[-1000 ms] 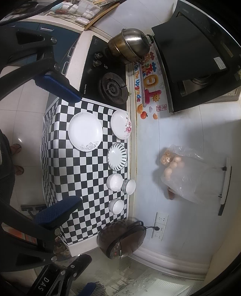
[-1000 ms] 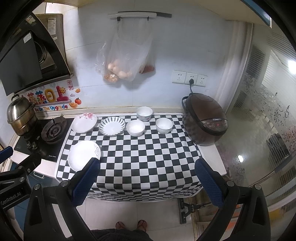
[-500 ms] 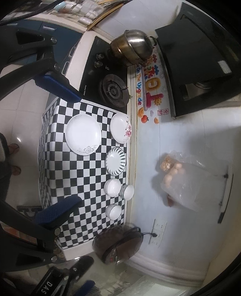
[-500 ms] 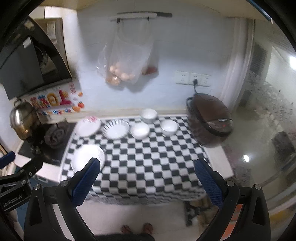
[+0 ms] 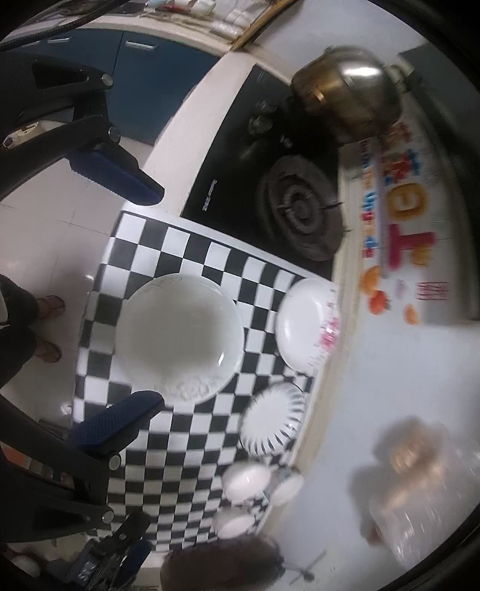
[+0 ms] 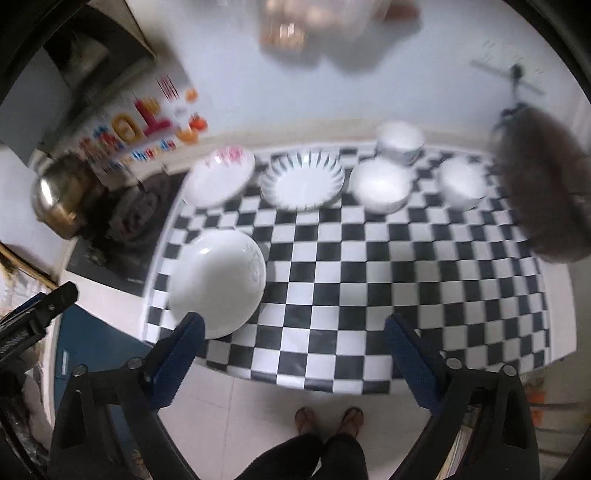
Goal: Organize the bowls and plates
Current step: 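Lower both grippers onto the grey-flower plate rim and close them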
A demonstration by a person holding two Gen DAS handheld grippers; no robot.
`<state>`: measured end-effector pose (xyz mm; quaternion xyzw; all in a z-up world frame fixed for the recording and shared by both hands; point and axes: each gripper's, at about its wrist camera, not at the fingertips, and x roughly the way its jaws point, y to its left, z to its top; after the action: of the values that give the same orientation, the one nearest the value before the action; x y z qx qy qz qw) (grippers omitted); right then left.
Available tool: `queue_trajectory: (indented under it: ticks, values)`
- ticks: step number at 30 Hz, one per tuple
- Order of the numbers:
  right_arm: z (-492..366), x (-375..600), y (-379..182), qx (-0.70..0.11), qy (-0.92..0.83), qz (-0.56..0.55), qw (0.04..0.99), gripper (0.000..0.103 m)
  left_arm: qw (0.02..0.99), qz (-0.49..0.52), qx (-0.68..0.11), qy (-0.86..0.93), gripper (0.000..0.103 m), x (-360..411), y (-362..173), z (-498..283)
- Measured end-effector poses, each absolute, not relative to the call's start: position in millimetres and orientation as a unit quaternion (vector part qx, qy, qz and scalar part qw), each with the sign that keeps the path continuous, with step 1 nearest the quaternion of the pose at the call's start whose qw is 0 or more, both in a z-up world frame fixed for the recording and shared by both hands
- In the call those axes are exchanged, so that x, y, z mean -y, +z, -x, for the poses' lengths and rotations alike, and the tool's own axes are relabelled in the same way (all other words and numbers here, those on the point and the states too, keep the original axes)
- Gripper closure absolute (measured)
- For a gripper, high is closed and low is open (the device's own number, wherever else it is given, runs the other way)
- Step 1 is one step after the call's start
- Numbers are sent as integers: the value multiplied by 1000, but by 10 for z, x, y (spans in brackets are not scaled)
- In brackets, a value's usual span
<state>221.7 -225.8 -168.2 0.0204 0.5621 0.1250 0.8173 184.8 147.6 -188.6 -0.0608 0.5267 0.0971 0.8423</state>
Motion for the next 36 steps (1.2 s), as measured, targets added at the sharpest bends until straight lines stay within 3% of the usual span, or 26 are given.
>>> queue_trajectory:
  ticks: [7,11,15,23,29,33,36]
  values:
    - [-2929,1779,-2813,-638,136,-21,757,17,794,69,-600,76,2,-1789,-2816,-2441]
    - [-3176,1595,-3257,-669,132,-17,731,20,766,77,-636,55,10,-1881,-3264,-2713]
    - [-3315,1471,-3506,-688,136,-17,713,24,743,85,-663,35,39,-1928,-3581,-2898]
    - [-3422,1324,-3766,-714,151,-30,683,44,707,90,-702,19,68,-1987,-3949,-3011]
    - [-3435,1289,-3951,-739,155,-45,655,65,704,119,-700,17,71,-2095,-3924,-2990]
    - [-3447,1262,-3996,-747,173,-76,637,85,708,116,-696,15,72,-2119,-3893,-2938]
    - [-3416,1224,-3968,-741,170,-66,647,84,709,121,-695,18,74,-2160,-3851,-2892]
